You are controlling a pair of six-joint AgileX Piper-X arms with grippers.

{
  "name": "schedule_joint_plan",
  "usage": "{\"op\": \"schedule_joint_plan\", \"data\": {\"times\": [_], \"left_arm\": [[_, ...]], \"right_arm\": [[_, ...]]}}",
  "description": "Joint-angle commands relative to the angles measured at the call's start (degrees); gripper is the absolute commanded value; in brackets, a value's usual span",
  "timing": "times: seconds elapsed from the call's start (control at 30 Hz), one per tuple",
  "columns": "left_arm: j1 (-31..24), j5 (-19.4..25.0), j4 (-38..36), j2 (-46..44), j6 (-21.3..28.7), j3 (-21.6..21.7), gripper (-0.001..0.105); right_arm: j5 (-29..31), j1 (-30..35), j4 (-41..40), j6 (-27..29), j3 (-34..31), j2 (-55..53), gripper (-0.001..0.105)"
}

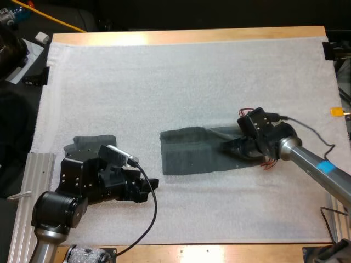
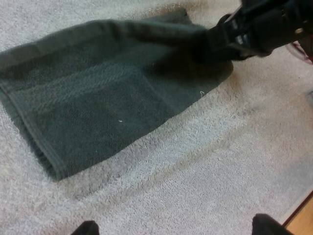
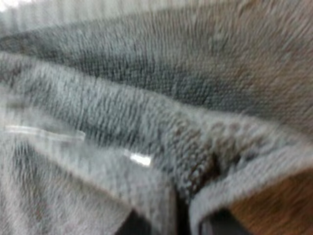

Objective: Pick towel from pile, fold and stack

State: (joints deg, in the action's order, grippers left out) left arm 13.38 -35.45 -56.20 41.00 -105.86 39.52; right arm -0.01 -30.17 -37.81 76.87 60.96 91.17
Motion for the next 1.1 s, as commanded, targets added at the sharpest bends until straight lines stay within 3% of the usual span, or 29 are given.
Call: {"op": "schedule_joint_plan", "data": {"times": [0.0, 0.23, 0.3, 0.33, 0.43, 0.5, 0.7, 1.07], "left_arm": [[0.2, -0.9, 0.0, -0.1, 0.3, 0.4, 0.060], [0.3, -0.6, 0.1, -0.2, 0.2, 0.5, 0.060], [0.1, -0.5, -0.2, -0.1, -0.2, 0.3, 0.060], [0.0, -0.6, -0.1, -0.1, -0.3, 0.4, 0.060], [0.1, -0.7, -0.1, 0.0, -0.4, 0.4, 0.060], [0.1, -0.8, -0.1, 0.0, -0.3, 0.5, 0.060], [0.1, -0.8, -0.4, 0.0, -0.3, 0.4, 0.060], [0.2, -0.7, -0.6, -0.2, -0.3, 0.3, 0.060]], "right_arm": [[7.1, -0.1, -4.1, 5.1, 0.8, -4.1, 0.000], [20.7, 0.2, -12.2, 15.9, 5.6, -8.1, 0.001], [17.2, 0.1, -9.8, 13.3, 3.9, -7.6, 0.016], [16.7, 0.0, -9.5, 12.9, 3.4, -7.6, 0.033], [16.7, 0.2, -9.9, 13.3, 3.5, -8.2, 0.063], [17.4, 0.4, -10.9, 13.7, 3.6, -8.9, 0.072], [16.3, 0.6, -15.7, 12.3, 3.5, -12.5, 0.059], [-5.9, -1.3, -14.5, 1.2, 3.1, -11.6, 0.057]]}}
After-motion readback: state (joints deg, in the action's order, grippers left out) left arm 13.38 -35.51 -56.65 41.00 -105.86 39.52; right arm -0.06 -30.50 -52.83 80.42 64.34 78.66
